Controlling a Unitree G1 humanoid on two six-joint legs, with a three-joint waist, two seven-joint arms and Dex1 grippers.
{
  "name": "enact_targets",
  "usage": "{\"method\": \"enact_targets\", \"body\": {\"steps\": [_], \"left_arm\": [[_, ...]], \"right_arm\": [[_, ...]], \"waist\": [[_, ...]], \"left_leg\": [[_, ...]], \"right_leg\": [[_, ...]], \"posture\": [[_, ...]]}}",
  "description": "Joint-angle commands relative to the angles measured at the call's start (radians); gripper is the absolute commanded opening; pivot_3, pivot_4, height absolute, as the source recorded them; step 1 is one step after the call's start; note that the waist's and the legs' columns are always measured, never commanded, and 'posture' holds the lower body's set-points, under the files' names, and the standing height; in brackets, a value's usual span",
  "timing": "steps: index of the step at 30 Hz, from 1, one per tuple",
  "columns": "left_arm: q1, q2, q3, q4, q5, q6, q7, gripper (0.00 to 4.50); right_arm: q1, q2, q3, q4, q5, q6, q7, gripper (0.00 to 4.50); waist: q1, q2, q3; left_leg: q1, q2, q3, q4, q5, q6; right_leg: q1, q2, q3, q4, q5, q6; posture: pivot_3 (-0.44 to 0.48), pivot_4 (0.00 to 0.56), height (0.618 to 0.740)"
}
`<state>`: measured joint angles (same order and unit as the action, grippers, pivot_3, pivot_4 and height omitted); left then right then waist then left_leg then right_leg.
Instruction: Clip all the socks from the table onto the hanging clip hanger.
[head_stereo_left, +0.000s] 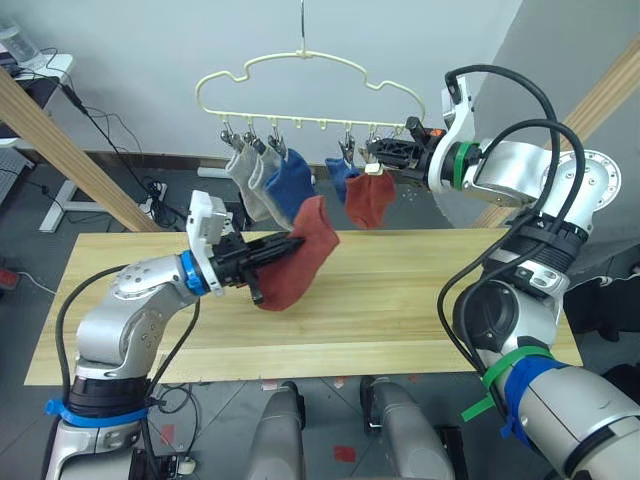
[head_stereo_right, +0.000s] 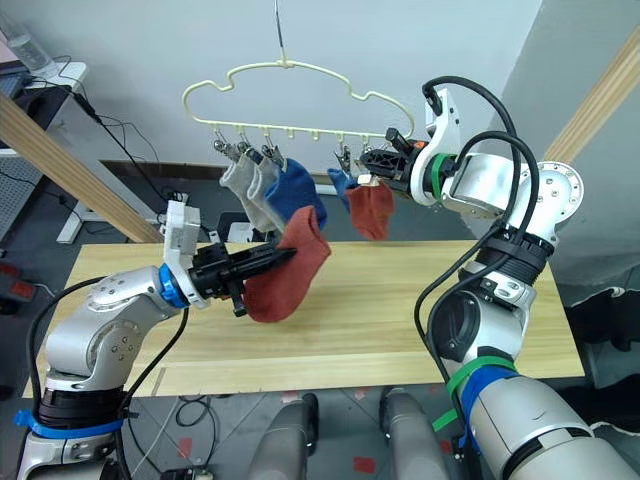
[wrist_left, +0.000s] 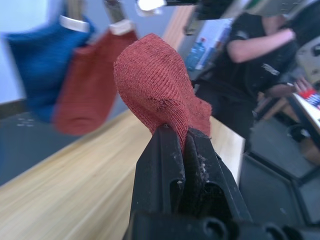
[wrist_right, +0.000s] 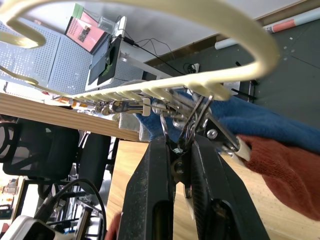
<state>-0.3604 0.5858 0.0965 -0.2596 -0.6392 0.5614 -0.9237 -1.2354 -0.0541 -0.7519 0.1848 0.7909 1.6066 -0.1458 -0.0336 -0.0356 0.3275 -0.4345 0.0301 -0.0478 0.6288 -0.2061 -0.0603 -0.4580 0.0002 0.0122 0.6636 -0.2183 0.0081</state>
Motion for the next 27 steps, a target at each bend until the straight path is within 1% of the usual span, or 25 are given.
{"method": "enact_targets", "body": {"steps": [1, 4, 6, 15, 27], "left_arm": [[-0.060, -0.036, -0.049, -0.032, 0.021, -0.029, 0.023, 0.02], [-0.080, -0.048, -0.077, -0.005, 0.066, -0.077, 0.017, 0.02], [-0.089, -0.055, -0.082, 0.008, 0.079, -0.097, 0.018, 0.02], [-0.119, -0.088, -0.095, 0.065, 0.105, -0.130, 0.015, 0.02], [-0.174, -0.120, -0.092, 0.144, 0.123, -0.170, 0.015, 0.02]], "right_arm": [[-0.008, 0.013, -0.001, -0.020, 0.063, 0.008, -0.011, 0.18], [-0.009, 0.021, -0.011, -0.019, 0.092, 0.008, -0.042, 0.18], [-0.006, 0.022, -0.010, -0.022, 0.112, 0.008, -0.061, 0.18], [-0.004, 0.027, -0.020, -0.015, 0.193, 0.008, -0.141, 0.18], [-0.003, 0.038, -0.021, -0.012, 0.239, 0.008, -0.190, 0.18]], "waist": [[0.001, 0.000, 0.000], [-0.003, 0.000, 0.000], [-0.004, 0.000, 0.000], [-0.004, 0.000, 0.000], [-0.006, 0.000, 0.000]], "left_leg": [[0.000, 0.000, 0.000, 0.000, 0.000, 0.000], [0.000, 0.000, 0.000, 0.000, 0.000, 0.000], [0.000, 0.000, 0.001, 0.000, 0.000, 0.000], [0.000, 0.000, 0.001, 0.000, 0.000, 0.000], [0.000, 0.000, 0.001, 0.000, 0.000, 0.000]], "right_leg": [[0.000, 0.000, 0.000, 0.000, 0.000, 0.000], [0.000, 0.000, 0.000, 0.000, 0.000, 0.000], [0.000, 0.000, 0.001, 0.000, 0.002, -0.003], [0.000, 0.000, 0.001, 0.000, 0.002, -0.003], [0.000, 0.000, 0.001, 0.000, 0.002, -0.003]], "posture": [[-0.006, 0.301, 0.740], [-0.011, 0.299, 0.740], [-0.012, 0.298, 0.740], [-0.016, 0.303, 0.740], [-0.020, 0.306, 0.740]]}}
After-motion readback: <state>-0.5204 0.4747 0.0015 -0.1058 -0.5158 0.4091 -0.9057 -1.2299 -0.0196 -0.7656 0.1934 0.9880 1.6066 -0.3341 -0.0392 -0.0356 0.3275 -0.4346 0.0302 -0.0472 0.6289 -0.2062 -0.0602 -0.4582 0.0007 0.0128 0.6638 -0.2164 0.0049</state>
